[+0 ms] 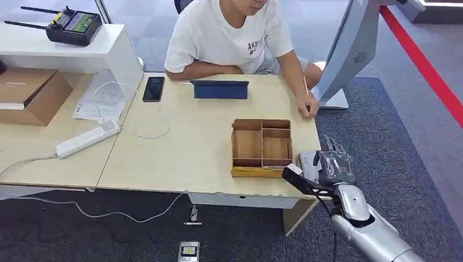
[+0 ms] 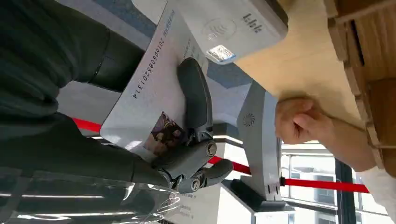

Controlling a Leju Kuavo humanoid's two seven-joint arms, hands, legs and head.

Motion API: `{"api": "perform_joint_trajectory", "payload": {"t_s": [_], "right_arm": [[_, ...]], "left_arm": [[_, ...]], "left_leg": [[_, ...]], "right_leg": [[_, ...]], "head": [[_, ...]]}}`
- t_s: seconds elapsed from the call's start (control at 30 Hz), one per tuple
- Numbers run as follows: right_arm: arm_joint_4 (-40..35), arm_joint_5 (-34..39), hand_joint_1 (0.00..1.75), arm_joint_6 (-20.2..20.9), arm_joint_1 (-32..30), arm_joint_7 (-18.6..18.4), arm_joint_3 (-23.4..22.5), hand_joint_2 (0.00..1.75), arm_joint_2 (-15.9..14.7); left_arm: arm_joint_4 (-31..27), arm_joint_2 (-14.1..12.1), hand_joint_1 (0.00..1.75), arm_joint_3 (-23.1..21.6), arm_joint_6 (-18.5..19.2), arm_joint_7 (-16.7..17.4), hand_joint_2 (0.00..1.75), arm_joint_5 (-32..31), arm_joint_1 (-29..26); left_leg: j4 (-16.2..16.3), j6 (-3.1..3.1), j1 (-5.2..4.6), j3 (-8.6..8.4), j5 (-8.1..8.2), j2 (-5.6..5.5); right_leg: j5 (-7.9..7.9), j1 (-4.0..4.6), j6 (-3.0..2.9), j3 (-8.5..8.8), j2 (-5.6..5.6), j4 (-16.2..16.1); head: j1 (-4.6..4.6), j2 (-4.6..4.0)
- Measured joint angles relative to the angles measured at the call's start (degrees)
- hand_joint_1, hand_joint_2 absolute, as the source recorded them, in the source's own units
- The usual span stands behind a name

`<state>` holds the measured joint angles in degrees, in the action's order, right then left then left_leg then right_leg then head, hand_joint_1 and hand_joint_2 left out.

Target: Pass the card to the sensor for recognition and then transmit it.

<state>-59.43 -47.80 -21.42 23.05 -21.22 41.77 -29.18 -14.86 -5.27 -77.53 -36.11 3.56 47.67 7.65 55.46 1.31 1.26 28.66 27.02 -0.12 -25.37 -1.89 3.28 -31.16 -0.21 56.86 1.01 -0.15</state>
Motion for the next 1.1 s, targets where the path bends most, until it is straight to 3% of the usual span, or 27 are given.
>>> {"api": "perform_joint_trajectory", "payload": {"t_s": [1.1], "right_arm": [[5.1, 1.1, 1.75, -0.2, -1.2, 1.1, 0.0, 1.75, 0.7]], "left_arm": [[0.0, 0.0, 0.0, 0.0, 0.3, 0.1, 0.0, -0.8, 0.0]], "left_leg": [[0.0, 0.0, 0.0, 0.0, 0.0, 0.0]], "right_leg": [[0.0, 0.0, 0.0, 0.01, 0.0, 0.0]], "head": [[0.0, 0.0]]}}
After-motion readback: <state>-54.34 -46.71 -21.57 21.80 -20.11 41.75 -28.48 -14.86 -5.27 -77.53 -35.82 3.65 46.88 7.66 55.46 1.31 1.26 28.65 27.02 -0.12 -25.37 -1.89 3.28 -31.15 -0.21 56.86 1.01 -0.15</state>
